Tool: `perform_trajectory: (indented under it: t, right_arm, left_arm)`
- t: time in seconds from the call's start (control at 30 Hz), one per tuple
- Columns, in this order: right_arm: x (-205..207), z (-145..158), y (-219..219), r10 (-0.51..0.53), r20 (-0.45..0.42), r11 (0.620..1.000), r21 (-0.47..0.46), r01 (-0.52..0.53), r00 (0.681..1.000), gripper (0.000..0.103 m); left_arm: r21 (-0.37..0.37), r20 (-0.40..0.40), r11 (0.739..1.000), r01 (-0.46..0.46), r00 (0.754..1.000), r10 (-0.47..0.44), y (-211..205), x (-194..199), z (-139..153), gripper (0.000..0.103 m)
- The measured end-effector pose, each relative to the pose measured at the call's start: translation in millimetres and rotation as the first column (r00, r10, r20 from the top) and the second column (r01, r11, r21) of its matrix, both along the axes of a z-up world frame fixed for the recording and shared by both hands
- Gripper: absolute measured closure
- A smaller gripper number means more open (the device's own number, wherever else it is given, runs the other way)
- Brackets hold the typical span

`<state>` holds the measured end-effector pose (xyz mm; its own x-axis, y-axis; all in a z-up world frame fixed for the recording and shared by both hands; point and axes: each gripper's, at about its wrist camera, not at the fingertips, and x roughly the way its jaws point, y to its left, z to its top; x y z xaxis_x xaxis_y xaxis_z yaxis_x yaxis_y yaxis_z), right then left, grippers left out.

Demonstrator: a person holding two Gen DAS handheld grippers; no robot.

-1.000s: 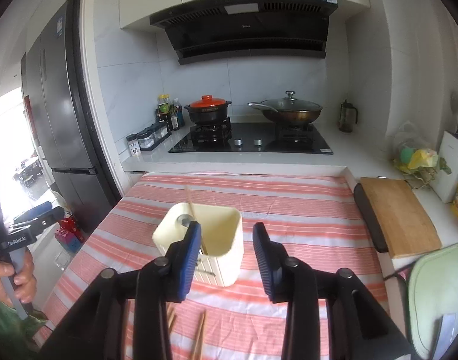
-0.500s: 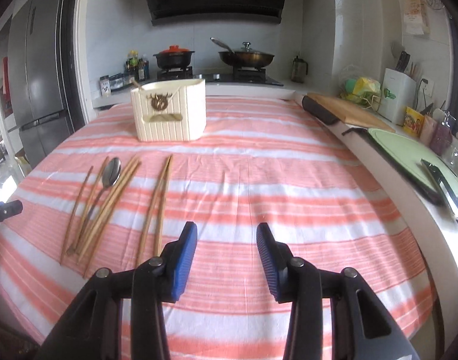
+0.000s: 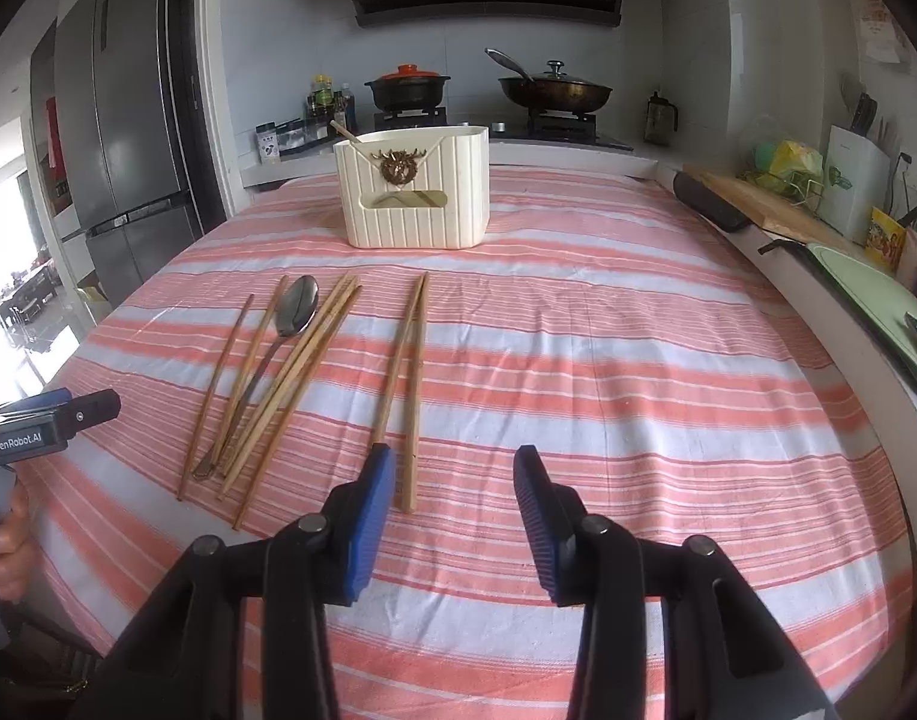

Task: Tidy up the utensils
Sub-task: 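Return the right gripper to the utensils and grasp another wooden chopstick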

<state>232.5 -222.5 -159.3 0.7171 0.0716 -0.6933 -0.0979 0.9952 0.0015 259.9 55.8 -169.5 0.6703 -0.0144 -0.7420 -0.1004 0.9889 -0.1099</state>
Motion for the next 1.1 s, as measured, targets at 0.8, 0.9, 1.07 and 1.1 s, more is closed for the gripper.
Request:
perform_trajectory:
  t: [0.8, 0.9, 1.07, 1.1]
  right_arm:
    - [72.2, -6.0, 3.1, 0.104, -0.124, 0.993, 0.072, -0.095, 0.987, 0.083]
    - [90.7, -19.1, 10.1, 0.126, -0.17, 0.991, 0.062, -0.117, 0.977, 0.084]
    - [111.0, -41.6, 20.6, 0.148, -0.236, 0.989, 0.036, -0.143, 0.96, 0.087]
    - [113.4, -46.1, 21.9, 0.147, -0.25, 0.989, 0.033, -0.143, 0.957, 0.092]
  left_arm:
    - [-0.005, -0.086, 1.0, -0.028, 0.996, 0.028, -23.5, 74.0, -13.5, 0.002]
    - [0.013, -0.108, 0.999, -0.031, 0.994, 0.032, -27.1, 80.7, -22.1, 0.002]
    - [0.071, -0.142, 0.997, -0.035, 0.989, 0.045, -31.0, 88.0, -33.4, 0.002]
    - [0.082, -0.149, 0.996, -0.032, 0.988, 0.044, -32.0, 89.5, -35.1, 0.002]
